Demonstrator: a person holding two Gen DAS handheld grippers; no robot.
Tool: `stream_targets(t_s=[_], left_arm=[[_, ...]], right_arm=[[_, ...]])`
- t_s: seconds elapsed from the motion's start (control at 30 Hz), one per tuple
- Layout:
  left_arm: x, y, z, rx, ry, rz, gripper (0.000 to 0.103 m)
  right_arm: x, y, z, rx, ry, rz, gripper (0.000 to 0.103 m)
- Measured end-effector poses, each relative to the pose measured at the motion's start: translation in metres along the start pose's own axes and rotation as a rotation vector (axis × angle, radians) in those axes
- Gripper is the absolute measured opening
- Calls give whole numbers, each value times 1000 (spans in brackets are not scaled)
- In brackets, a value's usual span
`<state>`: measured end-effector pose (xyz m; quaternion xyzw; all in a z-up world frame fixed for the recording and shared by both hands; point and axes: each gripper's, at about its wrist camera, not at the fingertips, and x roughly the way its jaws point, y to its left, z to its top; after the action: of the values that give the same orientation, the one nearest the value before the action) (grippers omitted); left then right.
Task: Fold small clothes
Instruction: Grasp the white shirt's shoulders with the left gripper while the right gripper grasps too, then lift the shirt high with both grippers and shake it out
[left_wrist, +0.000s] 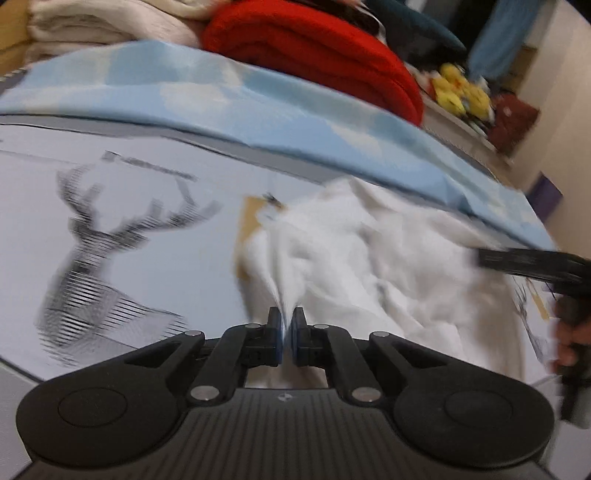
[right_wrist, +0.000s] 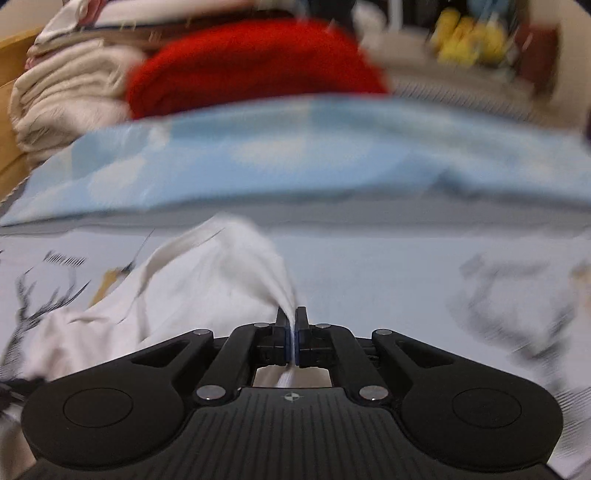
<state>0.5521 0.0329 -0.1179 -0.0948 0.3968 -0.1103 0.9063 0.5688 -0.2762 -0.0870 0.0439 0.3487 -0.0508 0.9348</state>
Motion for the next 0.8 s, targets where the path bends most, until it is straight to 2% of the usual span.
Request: stream_targets(t_s=[0.07,0.17,0.27,0.37,0.53,0.63,0.8], left_arm=[[-21,11,8,15,-41,72,4],[-72,26,15,35,-123,135,4],[-136,23,11,84,-201,169,4],[-225,-5,-4,190,-352,203,4],[-386,-47,-31,277,-659,188,4],[-468,-71,-49,308,-795,173,4],[-557,-106,-82,383,-895,143,4]], right_arm=[[-36,-19,12,-23,-92,-77,1],[-109,-45,24,-93,-242,-187,1],[-195,-69,25,-117,-372,-216,1],[-296,-80,7,-149,-528,-206,1],[-472,-98,-41,-185,-814,-206,1],[-544,-116,-67,-182,-891,-208,1],[-628,-129,-108,-198,-967,-193,1]])
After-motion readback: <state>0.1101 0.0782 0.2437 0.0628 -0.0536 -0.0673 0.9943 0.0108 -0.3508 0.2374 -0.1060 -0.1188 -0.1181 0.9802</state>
